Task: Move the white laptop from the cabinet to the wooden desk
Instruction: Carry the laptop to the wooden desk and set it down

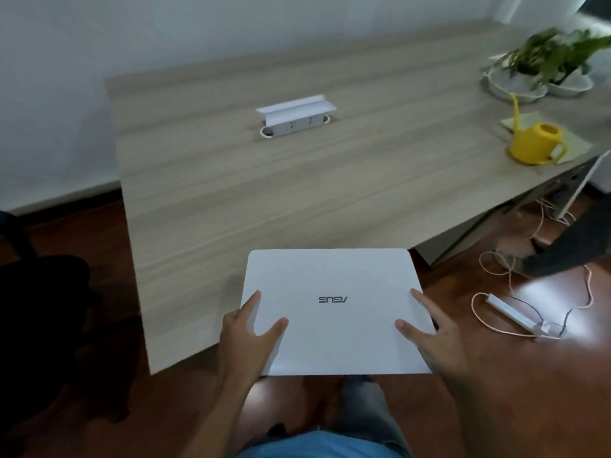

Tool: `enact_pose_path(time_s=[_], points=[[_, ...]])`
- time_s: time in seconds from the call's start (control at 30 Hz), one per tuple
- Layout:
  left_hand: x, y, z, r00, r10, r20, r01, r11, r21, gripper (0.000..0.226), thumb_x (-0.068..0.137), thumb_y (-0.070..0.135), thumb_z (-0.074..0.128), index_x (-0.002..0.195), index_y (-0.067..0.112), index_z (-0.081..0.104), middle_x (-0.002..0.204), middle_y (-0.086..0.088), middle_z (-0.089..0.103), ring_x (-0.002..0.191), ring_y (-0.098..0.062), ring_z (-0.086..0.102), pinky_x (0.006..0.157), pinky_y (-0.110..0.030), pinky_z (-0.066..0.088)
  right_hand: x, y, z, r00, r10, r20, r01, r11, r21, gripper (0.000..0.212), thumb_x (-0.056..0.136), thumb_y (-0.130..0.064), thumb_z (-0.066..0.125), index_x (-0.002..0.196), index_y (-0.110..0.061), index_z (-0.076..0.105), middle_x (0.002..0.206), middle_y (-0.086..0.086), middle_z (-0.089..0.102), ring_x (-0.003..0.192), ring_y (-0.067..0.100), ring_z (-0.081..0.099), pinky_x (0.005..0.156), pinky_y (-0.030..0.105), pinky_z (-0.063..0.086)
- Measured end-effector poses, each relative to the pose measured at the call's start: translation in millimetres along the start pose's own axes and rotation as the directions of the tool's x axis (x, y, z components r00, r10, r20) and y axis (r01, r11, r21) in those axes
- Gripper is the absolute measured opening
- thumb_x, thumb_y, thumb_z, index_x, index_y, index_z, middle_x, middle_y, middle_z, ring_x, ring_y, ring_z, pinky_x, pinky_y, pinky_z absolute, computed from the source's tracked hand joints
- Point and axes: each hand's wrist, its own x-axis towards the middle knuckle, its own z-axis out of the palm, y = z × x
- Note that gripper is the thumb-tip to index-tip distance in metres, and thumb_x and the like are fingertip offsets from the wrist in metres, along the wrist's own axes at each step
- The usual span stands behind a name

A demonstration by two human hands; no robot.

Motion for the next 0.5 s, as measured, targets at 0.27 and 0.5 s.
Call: enact_pose_path(time_s=[0.27, 0.5], points=[[117, 73, 116, 0.971, -0.14, -0.192, 0.133, 0.99, -0.053, 0.074, 0.072, 0.053, 0.077, 0.139, 0.043, 0.046, 0.13, -0.001, 0.051, 0.12, -0.021, 0.053, 0.096, -0.036, 0.044, 240, -25, -29, 0.984, -0.057, 0.167, 0.074, 0.993, -0.094, 0.063, 0.077, -0.022, 0.079, 0.134, -0.028, 0.055, 0.131, -0.007, 0.053, 0.119, 0.017, 0.05, 0.101, 0.039, 0.045], [182, 132, 185, 0.916, -0.274, -0.294, 0.254, 0.962, -0.103, 0.074, 0.072, 0.055, 0.077, 0.138, 0.044, 0.046, 0.132, -0.001, 0.05, 0.122, -0.02, 0.052, 0.097, -0.036, 0.045, 379, -58, -54, 0.936, -0.085, 0.341, 0.164, 0.964, -0.209, 0.064, 0.08, -0.031, 0.075, 0.138, -0.032, 0.049, 0.14, -0.006, 0.051, 0.126, 0.019, 0.048, 0.106, 0.04, 0.041]])
